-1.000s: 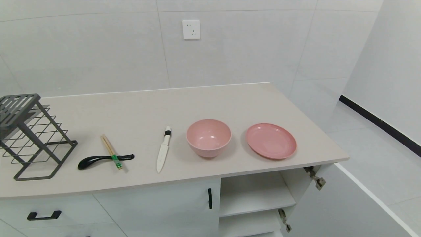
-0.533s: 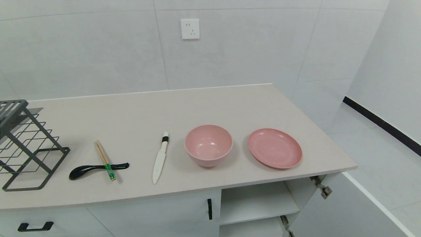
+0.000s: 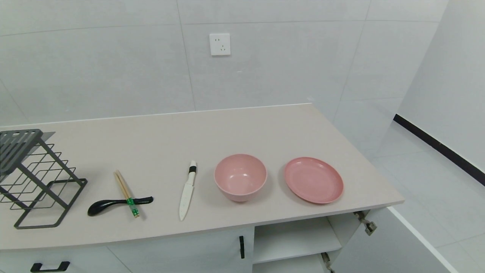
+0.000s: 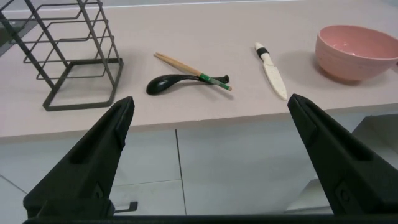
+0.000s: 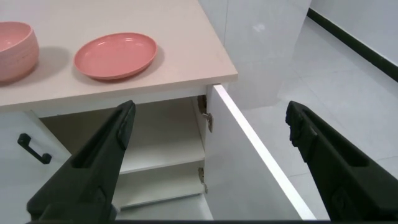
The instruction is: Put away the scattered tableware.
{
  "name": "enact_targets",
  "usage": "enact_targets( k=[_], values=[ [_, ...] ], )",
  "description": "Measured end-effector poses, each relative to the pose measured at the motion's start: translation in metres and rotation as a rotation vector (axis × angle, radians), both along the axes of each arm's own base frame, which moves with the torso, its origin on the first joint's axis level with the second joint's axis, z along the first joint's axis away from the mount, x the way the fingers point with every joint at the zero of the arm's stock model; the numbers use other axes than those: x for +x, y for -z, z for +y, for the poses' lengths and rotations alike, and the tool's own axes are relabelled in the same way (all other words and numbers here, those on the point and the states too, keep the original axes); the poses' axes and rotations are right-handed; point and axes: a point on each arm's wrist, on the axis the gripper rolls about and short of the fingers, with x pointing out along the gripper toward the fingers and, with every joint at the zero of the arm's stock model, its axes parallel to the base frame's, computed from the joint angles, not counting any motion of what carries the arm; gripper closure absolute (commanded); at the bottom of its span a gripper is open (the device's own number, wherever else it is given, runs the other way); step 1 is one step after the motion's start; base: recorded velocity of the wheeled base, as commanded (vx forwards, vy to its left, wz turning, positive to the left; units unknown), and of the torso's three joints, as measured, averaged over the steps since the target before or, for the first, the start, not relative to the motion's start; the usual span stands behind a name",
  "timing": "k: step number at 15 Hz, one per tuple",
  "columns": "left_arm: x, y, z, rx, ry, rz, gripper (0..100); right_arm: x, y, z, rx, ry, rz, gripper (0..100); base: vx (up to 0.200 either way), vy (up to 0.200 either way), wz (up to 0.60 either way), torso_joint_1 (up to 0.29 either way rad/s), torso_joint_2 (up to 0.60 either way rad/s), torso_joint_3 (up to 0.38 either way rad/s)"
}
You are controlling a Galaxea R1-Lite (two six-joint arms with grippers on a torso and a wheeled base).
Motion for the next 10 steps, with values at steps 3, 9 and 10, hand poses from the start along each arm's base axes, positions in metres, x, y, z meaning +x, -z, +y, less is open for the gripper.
enact_targets(
  k=[3,9,10],
  values=[
    [0.0000,0.0000,0.0000,0.000,0.000,0.000,0,0.0000,0.0000,0.0000,0.000,0.000,0.000,0,0.000,0.000,0.00,0.114,-0.21,-0.111],
    [0.0000,0.0000,0.0000,-0.009,0.001,0.000,0,0.0000,0.0000,0.0000,0.000,0.001,0.000,0,0.000,0.000,0.00,0.060,-0.12,-0.054],
    [0.0000,0.0000,0.0000,-0.009,0.001,0.000,0,0.0000,0.0000,0.0000,0.000,0.001,0.000,0,0.000,0.000,0.00,0.000,0.00,0.000]
  ],
)
